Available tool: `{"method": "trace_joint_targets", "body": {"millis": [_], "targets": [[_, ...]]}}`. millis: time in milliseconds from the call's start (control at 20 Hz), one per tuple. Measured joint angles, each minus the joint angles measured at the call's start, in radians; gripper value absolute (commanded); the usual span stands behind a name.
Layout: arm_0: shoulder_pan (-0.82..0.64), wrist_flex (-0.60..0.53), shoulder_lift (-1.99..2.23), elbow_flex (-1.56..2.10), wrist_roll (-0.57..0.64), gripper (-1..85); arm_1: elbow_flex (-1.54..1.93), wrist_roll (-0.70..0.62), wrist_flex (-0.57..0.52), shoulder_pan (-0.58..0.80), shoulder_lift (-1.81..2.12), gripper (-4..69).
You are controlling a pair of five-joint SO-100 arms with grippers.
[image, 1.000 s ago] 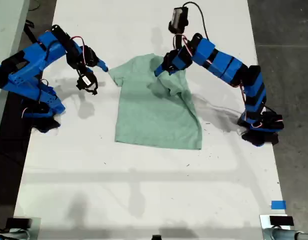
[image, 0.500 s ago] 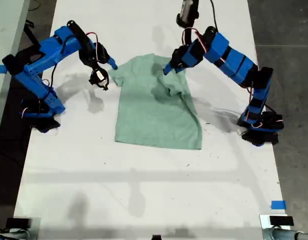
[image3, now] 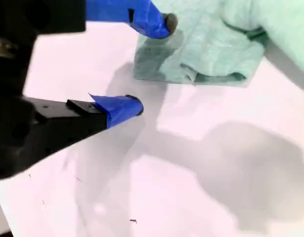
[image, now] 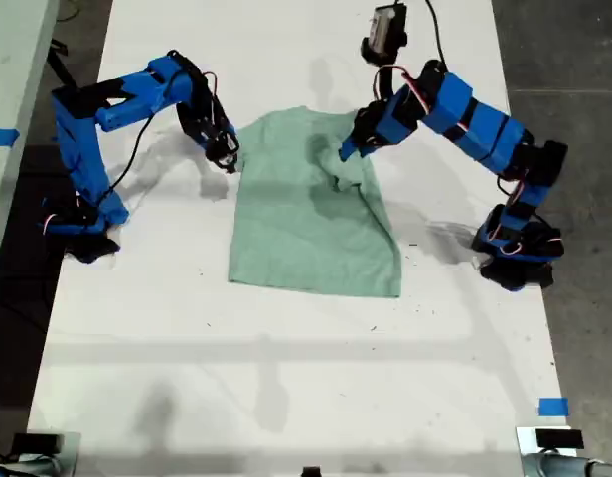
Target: Fold t-shirt
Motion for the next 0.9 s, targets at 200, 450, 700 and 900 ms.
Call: {"method": "trace_joint_targets", "body": {"millis": [200,450,700,900], "targets": [[-0.034,0.137,-0.221,-0.278,0.014,22.6,0.155,0.029,-0.009,-0.011,0.149,14.0],[-0.034,0.233,-0.351,-0.495,0.025,0.2,0.298,0.046,-0.060,-0.012,0.307,13.9],[-0.034,0.233,-0.357,-0.500,0.031,0.0,0.371,0.058,-0.078,-0.012,0.393,14.1],[-0.034,0.273,-0.304,-0.491,0.031,0.0,0.420,0.067,-0.098,-0.012,0.428,14.2]]}}
